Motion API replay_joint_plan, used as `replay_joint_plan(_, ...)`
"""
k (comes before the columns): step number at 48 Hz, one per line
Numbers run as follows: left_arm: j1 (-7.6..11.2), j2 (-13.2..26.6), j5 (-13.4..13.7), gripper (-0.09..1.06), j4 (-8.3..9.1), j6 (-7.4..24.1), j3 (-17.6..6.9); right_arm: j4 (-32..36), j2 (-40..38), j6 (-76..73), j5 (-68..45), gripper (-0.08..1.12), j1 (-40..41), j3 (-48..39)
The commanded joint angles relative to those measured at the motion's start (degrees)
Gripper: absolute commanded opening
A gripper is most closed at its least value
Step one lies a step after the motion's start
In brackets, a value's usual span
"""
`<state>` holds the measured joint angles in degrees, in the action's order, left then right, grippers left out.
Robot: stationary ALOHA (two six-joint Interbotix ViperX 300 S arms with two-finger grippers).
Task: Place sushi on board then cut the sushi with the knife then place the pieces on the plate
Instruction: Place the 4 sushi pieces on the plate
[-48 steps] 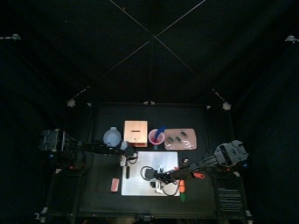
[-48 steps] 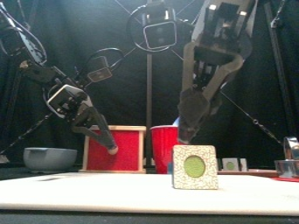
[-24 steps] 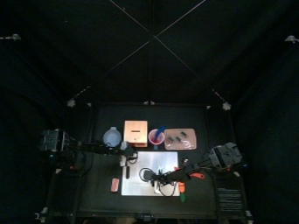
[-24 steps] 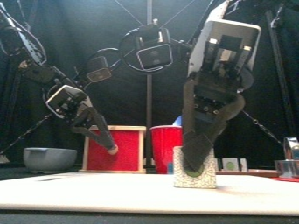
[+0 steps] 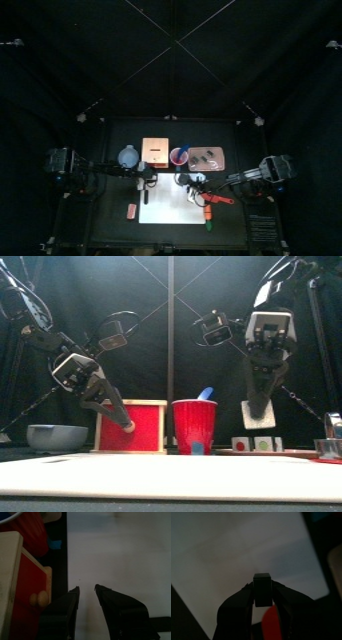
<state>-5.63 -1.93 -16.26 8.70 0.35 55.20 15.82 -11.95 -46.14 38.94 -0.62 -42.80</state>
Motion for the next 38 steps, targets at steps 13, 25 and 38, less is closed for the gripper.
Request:
replay_joint_plan(13,-0.35,-0.7,-0.3,0.73,-0.09,0.0,-0.4,2.4,-13.1,-0.1,3.3,0.64,15.8,-10.9)
replay_joint_plan(25,-0.35,-0.7,-0.3,0.73,-0.09,0.0,-0.4,3.4,-13.2,0.2,-4.7,0.66,22.5,-15.0)
replay_joint_plan(38,-0.35,-0.8,-0.3,0.73,-0.09,0.0,-0.5,3.6,-13.3,0.7,-11.1,0.79,27.8,-19.1)
